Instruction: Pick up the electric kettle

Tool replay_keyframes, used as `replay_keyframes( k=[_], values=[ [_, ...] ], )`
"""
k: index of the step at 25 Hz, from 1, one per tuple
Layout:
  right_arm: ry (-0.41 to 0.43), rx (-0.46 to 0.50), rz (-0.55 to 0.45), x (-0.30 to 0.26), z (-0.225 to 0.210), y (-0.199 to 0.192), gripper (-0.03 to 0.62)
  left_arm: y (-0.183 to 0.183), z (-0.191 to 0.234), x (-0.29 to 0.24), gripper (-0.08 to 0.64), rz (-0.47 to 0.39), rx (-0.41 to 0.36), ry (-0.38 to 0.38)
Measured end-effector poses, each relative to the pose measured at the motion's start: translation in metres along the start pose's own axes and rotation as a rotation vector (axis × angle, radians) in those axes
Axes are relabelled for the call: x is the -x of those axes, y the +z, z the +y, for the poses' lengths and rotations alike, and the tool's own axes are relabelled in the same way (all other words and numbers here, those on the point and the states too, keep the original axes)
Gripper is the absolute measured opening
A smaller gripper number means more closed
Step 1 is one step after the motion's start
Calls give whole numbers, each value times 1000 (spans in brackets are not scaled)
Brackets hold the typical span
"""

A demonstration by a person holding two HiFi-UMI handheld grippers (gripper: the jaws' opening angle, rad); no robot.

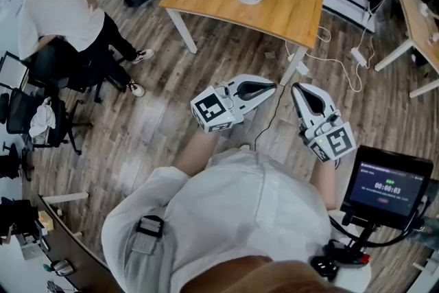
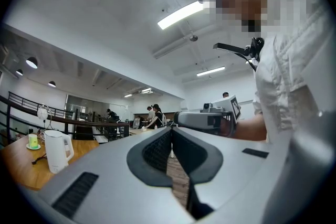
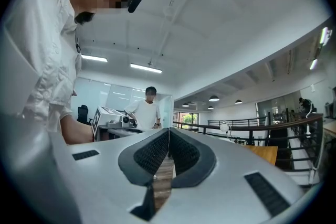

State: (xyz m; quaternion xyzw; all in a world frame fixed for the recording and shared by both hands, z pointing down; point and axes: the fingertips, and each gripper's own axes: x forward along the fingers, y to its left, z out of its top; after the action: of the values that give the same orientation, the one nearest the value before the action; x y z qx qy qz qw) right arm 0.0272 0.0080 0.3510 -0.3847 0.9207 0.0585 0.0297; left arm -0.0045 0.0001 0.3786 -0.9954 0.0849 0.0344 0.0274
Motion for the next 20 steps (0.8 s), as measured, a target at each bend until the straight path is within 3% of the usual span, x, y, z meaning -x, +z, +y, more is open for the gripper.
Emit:
replay_keyframes(
  k=[5, 20],
  values=[
    [-12, -9, 9, -29, -28, -9, 9, -2, 46, -5, 9, 4, 11, 3],
    [17, -21, 13, -35, -95, -14, 9, -9, 89, -51, 9, 13, 20, 40]
  ],
)
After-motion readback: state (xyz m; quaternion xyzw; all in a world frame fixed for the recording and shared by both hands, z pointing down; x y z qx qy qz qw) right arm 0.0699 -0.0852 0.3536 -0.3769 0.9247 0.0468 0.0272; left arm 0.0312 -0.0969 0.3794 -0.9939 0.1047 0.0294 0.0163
